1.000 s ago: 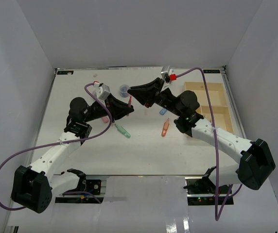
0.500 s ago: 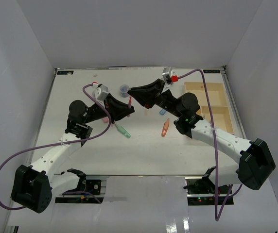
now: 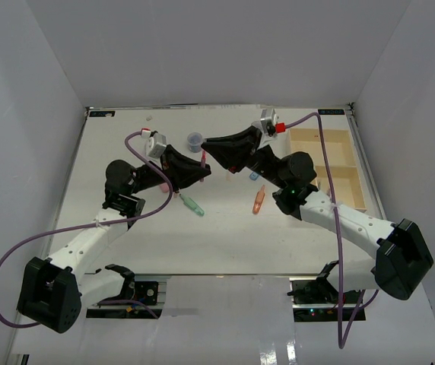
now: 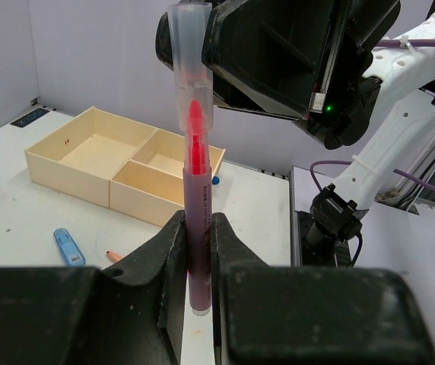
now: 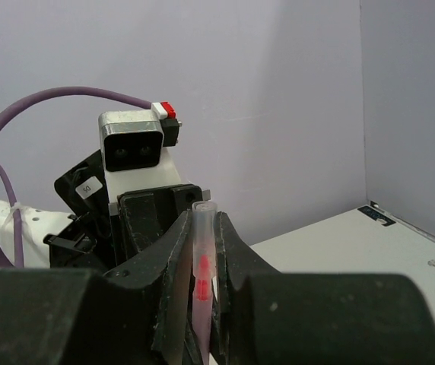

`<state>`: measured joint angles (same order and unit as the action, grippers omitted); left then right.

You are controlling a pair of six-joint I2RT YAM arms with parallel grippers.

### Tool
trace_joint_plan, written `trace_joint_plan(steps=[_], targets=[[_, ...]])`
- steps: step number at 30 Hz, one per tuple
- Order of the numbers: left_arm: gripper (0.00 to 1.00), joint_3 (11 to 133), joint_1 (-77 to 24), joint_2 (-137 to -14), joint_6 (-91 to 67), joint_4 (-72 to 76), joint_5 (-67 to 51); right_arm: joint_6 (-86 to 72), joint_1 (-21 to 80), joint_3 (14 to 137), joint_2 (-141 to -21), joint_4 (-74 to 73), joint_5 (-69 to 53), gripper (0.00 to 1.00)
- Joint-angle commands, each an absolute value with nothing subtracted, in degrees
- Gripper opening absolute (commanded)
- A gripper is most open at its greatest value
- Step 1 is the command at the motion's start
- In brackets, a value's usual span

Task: Sort the stationery into containers
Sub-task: Close the pen cap on the pen.

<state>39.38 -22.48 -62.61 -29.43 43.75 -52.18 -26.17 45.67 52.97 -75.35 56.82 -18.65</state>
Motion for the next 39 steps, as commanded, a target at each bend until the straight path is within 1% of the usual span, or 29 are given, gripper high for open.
trace_joint_plan(steps=[1,5,7,9,12,15,16,18,19,21,22,24,25,27,29,30,31,35,39], targets=[[0.00,42.4,-22.4,-62.4,-29.5,48.9,-50.5,-26.1,46.1,51.8,-74.5,54.8,-19.2,0.15],[0.00,43.7,-22.5,-62.8,-28.7,48.2,-50.6,-25.6,46.2,53.0,-74.6,52.0,-19.6,0.17],[0.00,43.9,-22.5,-62.9,-28.3,48.0,-50.6,-25.6,46.3,52.9,-74.4,52.1,-19.9,0.20],[0.00,44.1,-22.5,-63.0,-28.3,48.5,-50.6,-25.4,46.3,53.1,-74.4,51.2,-19.5,0.20],[0.00,44.6,-22.6,-63.1,-28.3,48.5,-51.1,-25.1,46.3,53.4,-74.4,50.0,-19.7,0.24],[0.00,44.6,-22.6,-62.9,-27.7,47.6,-51.2,-25.0,46.3,53.6,-73.7,49.0,-20.0,0.35],[0.00,44.6,-22.6,-62.9,-27.7,47.6,-50.9,-24.4,46.3,53.7,-73.5,48.4,-20.0,0.42],[0.00,44.3,-22.6,-62.7,-27.6,47.5,-50.8,-23.6,46.3,54.1,-72.3,46.2,-20.0,0.48],[0.00,44.1,-22.6,-62.8,-27.5,47.3,-50.6,-22.9,46.4,54.1,-71.9,45.4,-19.8,0.56],[0.00,44.1,-22.6,-62.7,-27.3,46.6,-50.6,-21.9,46.4,54.1,-70.0,43.6,-19.2,0.66],[0.00,44.1,-22.6,-62.6,-27.2,46.1,-50.5,-21.4,46.4,54.1,-69.2,41.2,-19.0,0.76],[0.00,44.0,-22.6,-62.5,-26.6,44.4,-50.3,-19.3,46.4,54.1,-66.7,38.1,-17.5,0.84],[0.00,43.9,-22.6,-62.4,-25.8,43.7,-50.0,-17.7,46.3,54.3,-65.1,34.3,-16.9,0.91],[0.00,43.9,-22.6,-62.1,-24.8,41.1,-49.7,-16.4,46.3,54.4,-63.5,29.4,-14.5,0.98],[0.00,43.8,-22.6,-61.4,-23.1,38.0,-49.0,-15.2,46.4,54.5,-61.1,26.6,-11.7,0.91],[0.00,43.9,-22.7,-61.3,-22.6,36.7,-49.0,-14.8,46.4,54.7,-60.4,25.3,-11.1,0.90],[0.00,44.0,-22.6,-61.1,-21.9,35.3,-48.9,-14.2,46.4,54.8,-59.0,23.2,-10.3,0.90],[0.00,45.2,-22.6,-61.1,-19.3,28.3,-48.6,-10.8,46.3,54.6,-56.5,23.0,-7.8,0.90],[0.00,45.5,-22.7,-60.7,-16.9,24.0,-48.6,-9.0,46.3,58.5,-58.0,20.5,-7.8,0.90]])
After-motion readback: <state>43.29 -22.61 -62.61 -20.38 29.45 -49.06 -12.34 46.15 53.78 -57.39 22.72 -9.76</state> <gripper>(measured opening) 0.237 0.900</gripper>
